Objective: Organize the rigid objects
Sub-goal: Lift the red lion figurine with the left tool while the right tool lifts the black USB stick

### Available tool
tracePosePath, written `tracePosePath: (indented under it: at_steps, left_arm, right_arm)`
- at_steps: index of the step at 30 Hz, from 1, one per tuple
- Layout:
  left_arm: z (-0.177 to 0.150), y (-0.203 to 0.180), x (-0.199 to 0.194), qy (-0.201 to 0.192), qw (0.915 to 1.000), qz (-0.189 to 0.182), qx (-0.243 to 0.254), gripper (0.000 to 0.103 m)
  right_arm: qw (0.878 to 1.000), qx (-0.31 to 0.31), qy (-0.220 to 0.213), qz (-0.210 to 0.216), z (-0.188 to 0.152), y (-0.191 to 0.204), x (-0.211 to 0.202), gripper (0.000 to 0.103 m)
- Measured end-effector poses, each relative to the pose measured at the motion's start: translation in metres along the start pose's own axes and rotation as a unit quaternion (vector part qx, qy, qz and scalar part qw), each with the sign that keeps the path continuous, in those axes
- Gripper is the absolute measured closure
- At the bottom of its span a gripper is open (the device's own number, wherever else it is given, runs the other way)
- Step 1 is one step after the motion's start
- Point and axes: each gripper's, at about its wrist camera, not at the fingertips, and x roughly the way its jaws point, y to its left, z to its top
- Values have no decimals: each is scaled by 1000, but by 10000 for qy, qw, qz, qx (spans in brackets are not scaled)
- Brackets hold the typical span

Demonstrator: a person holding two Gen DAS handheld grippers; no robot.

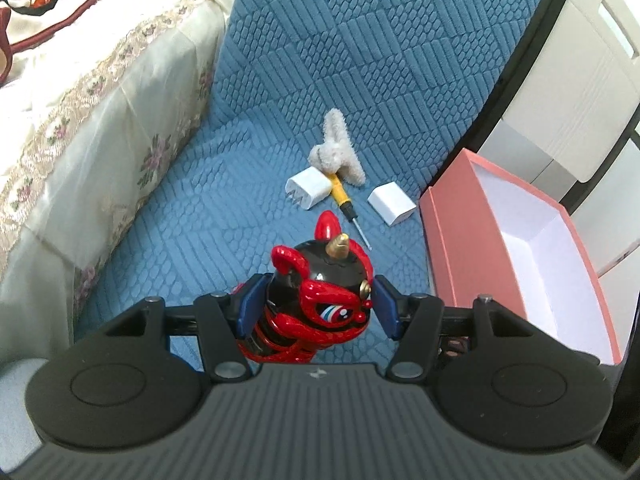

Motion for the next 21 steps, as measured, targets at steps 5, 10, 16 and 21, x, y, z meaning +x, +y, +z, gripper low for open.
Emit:
tracePosePath:
  at_steps: [5, 10, 16, 21]
  left_arm:
    - [-12, 10, 11, 65, 9999, 58, -103, 40]
    - [-25, 18, 23, 129, 9998, 38, -151, 40]
    - [-30, 25, 32, 187, 9996, -30, -190, 40]
    - [-29, 26, 35, 185, 9996, -95, -176, 40]
  right_arm:
    - [9975, -461, 90, -520, -17, 0, 17, 96]
    - [9850, -1334, 60, -1095, -37, 5, 35, 76]
    - [9667, -1929, 106, -1680, -38, 10, 60, 75]
    - [9544, -2355, 263, -1818, -32, 13, 75, 75]
